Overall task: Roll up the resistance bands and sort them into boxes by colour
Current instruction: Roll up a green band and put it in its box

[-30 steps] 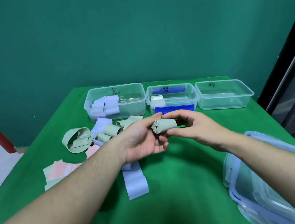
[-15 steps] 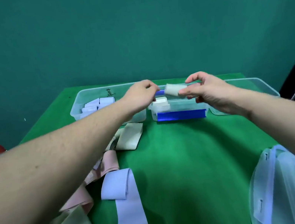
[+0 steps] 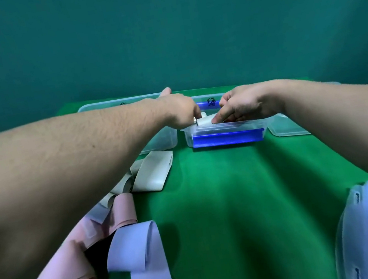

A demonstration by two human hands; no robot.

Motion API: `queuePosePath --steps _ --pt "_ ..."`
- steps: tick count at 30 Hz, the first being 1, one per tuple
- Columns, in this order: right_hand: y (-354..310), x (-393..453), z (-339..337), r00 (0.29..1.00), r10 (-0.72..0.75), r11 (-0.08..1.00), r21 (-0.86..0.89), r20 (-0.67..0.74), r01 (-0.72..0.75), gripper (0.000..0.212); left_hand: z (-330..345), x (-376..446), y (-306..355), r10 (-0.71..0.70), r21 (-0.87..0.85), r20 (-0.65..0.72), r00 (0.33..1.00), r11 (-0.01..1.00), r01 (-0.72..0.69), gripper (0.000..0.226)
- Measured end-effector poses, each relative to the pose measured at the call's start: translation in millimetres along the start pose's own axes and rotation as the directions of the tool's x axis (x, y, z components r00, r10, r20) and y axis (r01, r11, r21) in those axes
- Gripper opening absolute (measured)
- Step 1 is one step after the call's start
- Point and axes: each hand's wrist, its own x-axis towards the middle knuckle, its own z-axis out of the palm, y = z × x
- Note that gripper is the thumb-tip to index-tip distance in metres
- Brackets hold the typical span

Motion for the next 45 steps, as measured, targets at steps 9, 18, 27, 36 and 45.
queuePosePath --steps 9,18,27,36,45 --pt "-3 23 8 0.965 0.201 0.976 -0.116 0.171 -0.183 0.027 6 4 6 -0.051 -0.013 0.019 0.999 0.999 0.051 0.050" --pt "-13 23 15 0.941 0.270 0.951 -0.208 0.202 -0.228 0.033 7 2 7 -0.077 -0.061 0.004 0.997 0.995 0.078 0.048" --pt "-13 25 21 0.957 0.227 0.965 -0.175 0.180 -0.196 0.043 10 0 7 -0.091 -0.070 -0.030 0.995 0.994 0.089 0.050" --pt "-5 7 12 0.976 0.165 0.952 -0.238 -0.141 -0.195 0.031 0 -3 7 -0.073 0.010 -0.002 0.997 0.997 0.073 0.040" --pt "-2 -32 20 0.926 -0.082 0.992 -0.122 -0.369 0.040 0.024 -6 -33 9 -0.034 -0.086 -0.164 0.986 0.996 0.020 0.043"
